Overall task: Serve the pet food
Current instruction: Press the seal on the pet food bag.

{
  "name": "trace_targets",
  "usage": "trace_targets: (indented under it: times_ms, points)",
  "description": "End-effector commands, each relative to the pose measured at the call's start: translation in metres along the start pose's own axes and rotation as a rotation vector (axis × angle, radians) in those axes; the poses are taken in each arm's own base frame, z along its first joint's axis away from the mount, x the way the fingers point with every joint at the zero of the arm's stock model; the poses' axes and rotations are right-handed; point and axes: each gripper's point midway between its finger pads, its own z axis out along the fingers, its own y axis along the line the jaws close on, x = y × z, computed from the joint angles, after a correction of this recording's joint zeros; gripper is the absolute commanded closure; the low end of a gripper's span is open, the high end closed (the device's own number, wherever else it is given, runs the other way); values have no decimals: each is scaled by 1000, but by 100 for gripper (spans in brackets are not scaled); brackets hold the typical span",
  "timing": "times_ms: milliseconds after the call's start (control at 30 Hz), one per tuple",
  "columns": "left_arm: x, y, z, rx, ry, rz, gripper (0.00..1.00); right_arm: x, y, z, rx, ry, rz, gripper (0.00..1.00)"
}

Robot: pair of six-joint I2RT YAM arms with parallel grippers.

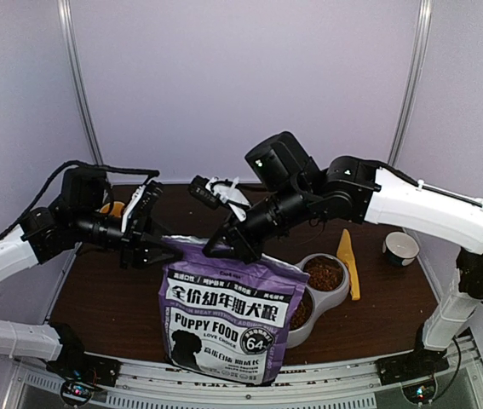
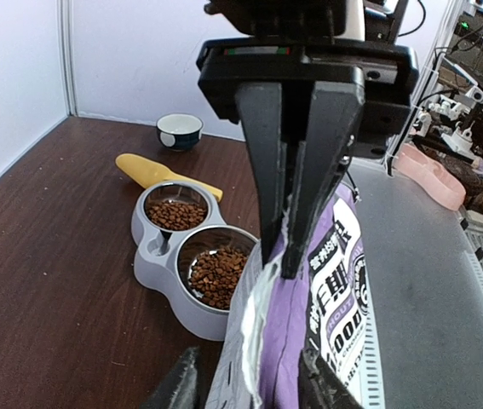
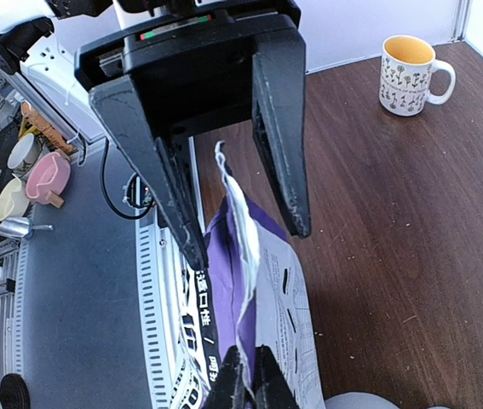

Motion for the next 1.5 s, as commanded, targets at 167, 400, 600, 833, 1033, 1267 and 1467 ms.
trace_targets:
  times_ms: [167,400,600,833,1033,1267,1467]
  points:
    - [-16,-3,7,40,-30,41,60,-6,10,-7,-56,-27,9,100]
    - [-23,-9,10,86,-58,42,64,-5,12,0,-77,-23,16,100]
    - [-26,-11,10,102,-69,44,65,-5,12,2,-82,-22,18,100]
    - [-26,-12,10,114,-70,43,91,-4,11,4,-80,-16,21,100]
    - [-27,-14,8,115,-74,47,100,-2,7,5,-60,-8,21,100]
    - [-27,-15,6,102,-78,58,100,8,1,3,-20,29,18,100]
    - [-22,-7,4,39,-32,67,83,9,0,-3,-4,26,15,100]
